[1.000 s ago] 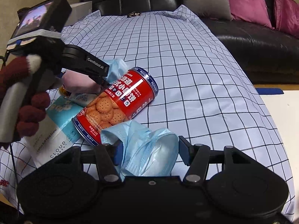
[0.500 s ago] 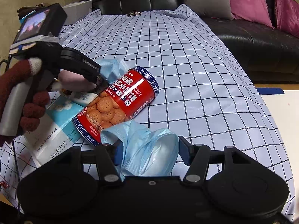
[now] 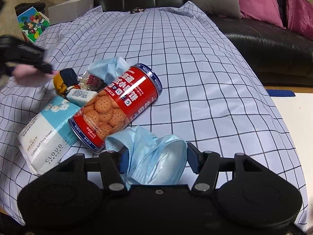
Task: Organize soft objects
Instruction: 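Carry the pink sock and blue mask over the woven basket, then open the left gripper releasing the sock while the right releases the mask, then move both tools back from the basket to the pile on the bed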
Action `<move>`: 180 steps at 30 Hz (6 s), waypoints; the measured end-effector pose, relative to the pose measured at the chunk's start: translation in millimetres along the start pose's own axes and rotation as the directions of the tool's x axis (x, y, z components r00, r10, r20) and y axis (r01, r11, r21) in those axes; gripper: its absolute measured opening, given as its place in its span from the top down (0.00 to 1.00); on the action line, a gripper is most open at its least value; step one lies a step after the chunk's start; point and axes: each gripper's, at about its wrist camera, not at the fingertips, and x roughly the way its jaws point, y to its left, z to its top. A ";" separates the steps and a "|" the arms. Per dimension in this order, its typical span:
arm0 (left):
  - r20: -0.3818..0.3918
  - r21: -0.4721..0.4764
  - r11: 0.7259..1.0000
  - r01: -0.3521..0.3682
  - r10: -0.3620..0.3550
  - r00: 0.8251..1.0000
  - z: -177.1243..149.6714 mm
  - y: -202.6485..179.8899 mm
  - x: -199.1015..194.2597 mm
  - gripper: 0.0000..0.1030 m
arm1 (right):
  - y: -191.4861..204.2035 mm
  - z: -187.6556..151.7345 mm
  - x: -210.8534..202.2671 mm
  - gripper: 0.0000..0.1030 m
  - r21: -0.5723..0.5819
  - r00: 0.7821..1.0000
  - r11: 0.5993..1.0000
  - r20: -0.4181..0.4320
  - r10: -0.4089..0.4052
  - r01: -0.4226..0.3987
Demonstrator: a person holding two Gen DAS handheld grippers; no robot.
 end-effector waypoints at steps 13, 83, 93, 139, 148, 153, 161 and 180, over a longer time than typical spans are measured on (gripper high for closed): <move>-0.020 -0.010 0.998 0.065 -0.066 0.998 -91.4 20.4 -72.0 0.32 | -5.4 -10.1 6.1 0.45 -0.001 1.000 1.000 0.001 -0.018 0.018; -0.422 0.018 0.939 0.345 -0.306 0.854 -316.5 -29.5 -114.1 0.25 | 56.8 -165.1 -135.7 0.38 -0.202 0.953 0.954 -0.249 0.169 -0.222; -0.413 0.036 0.943 0.331 -0.288 0.864 -315.2 -29.4 -116.8 0.19 | 58.6 -172.8 -134.9 0.19 -0.196 0.944 0.953 -0.283 0.169 -0.230; -0.333 -0.021 0.996 0.089 -0.091 0.939 -302.6 -10.2 -114.5 0.18 | 52.5 -178.2 -112.8 0.19 -0.168 0.934 0.966 -0.332 0.132 -0.196; -0.330 -0.048 0.997 0.061 -0.073 0.941 -295.1 -5.3 -106.3 0.18 | 51.9 -178.1 -106.9 0.19 -0.159 0.927 0.968 -0.351 0.129 -0.195; -0.317 -0.054 0.997 0.062 -0.076 0.945 -286.0 -3.1 -104.1 0.18 | 53.0 -172.5 -105.8 0.19 -0.173 0.935 0.967 -0.331 0.123 -0.188; -0.162 -0.069 0.997 0.024 -0.035 0.986 -235.1 14.2 -104.4 0.18 | 50.2 -139.5 -104.4 0.18 -0.179 0.965 0.970 -0.234 0.123 -0.167; 0.077 -0.049 0.998 -0.032 0.036 0.996 -44.1 39.6 -14.3 0.16 | 36.1 4.2 -60.2 0.18 -0.163 0.999 0.987 0.044 0.012 -0.004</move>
